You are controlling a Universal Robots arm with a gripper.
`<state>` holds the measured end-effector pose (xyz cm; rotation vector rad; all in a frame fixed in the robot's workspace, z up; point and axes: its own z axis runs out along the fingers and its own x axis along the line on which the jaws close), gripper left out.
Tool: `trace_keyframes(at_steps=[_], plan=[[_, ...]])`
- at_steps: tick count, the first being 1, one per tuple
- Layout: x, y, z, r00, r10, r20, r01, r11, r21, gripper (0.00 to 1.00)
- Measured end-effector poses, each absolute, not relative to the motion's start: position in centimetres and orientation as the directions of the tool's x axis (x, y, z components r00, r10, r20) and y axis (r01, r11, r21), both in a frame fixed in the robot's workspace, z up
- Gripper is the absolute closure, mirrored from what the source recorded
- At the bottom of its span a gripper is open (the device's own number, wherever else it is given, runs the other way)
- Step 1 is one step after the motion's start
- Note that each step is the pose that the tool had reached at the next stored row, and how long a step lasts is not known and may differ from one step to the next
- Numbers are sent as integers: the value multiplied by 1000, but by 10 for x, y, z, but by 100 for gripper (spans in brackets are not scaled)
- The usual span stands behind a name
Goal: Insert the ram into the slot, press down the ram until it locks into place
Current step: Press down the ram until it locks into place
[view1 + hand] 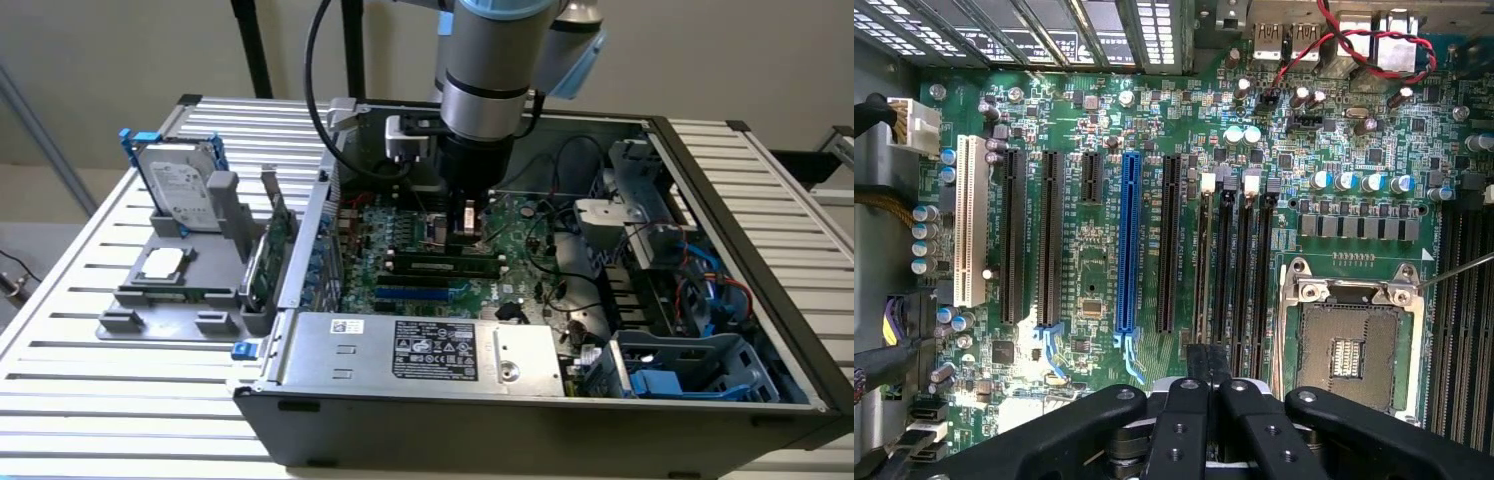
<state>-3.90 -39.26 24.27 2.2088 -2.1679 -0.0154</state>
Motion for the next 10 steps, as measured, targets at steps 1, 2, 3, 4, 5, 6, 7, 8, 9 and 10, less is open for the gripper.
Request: trace_keyframes(at_steps=[1, 2, 3, 4, 5, 6, 7, 8, 9, 10], plan=[[-39, -393, 243, 19, -999, 26, -999, -18, 40, 89], [-39, -393, 243, 19, -999, 26, -999, -18, 40, 89], [-39, -393, 243, 19, -999, 26, -999, -18, 40, 89], [-39, -393, 242, 19, -999, 26, -999, -18, 40, 89], [-39, -392, 242, 19, -999, 26, -999, -18, 40, 89], [-39, -392, 241, 19, -999, 26, -999, -18, 40, 89], [-39, -392, 240, 19, -999, 26, -999, -18, 40, 89], [-39, -392, 239, 19, -999, 26, -999, -18, 40, 89], [-39, -392, 237, 19, -999, 26, -999, -18, 40, 89], [-39, -391, 236, 19, -999, 26, -999, -18, 40, 89]])
